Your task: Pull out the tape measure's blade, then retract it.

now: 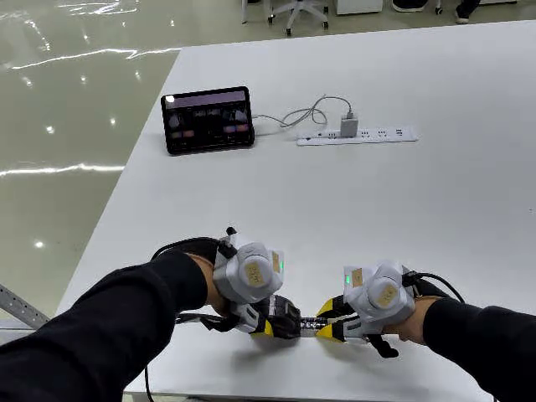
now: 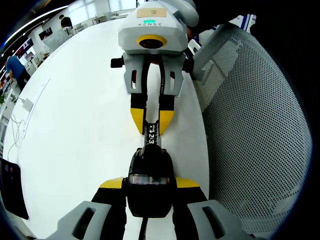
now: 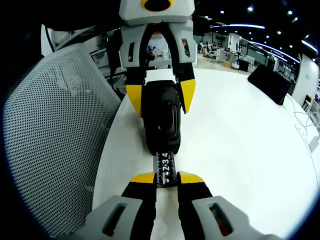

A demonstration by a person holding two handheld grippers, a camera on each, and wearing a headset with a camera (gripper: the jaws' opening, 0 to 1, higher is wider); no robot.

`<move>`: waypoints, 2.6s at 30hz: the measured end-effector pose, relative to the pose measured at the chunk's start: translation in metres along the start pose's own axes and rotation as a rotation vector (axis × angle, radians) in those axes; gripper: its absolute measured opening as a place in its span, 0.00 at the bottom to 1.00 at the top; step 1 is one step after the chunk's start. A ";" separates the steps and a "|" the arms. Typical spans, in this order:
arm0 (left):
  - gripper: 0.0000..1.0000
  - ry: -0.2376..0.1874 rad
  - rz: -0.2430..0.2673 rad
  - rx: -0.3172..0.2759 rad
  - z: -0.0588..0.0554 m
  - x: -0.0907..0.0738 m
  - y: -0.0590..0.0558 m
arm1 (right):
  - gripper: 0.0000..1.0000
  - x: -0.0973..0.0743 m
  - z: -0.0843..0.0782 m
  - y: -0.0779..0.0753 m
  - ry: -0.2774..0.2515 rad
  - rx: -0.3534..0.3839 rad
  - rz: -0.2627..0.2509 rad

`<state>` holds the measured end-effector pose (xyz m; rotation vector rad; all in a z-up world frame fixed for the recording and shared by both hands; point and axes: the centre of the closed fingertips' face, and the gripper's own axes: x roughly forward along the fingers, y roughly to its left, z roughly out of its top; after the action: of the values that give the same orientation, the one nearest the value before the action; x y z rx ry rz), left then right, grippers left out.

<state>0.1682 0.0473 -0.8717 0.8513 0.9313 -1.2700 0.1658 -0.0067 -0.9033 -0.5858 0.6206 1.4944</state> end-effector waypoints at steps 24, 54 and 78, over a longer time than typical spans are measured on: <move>0.31 -0.014 0.028 0.007 0.001 0.000 -0.001 | 0.11 -0.006 -0.007 -0.001 0.013 -0.006 -0.003; 0.31 -0.013 0.012 0.002 0.002 0.001 0.000 | 0.11 -0.014 -0.012 -0.002 0.026 -0.004 -0.009; 0.31 -0.011 0.016 -0.001 0.002 0.002 0.000 | 0.10 -0.024 -0.024 -0.003 0.032 0.016 -0.015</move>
<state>0.1684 0.0447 -0.8724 0.8484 0.9145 -1.2586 0.1684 -0.0401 -0.9038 -0.6020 0.6510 1.4670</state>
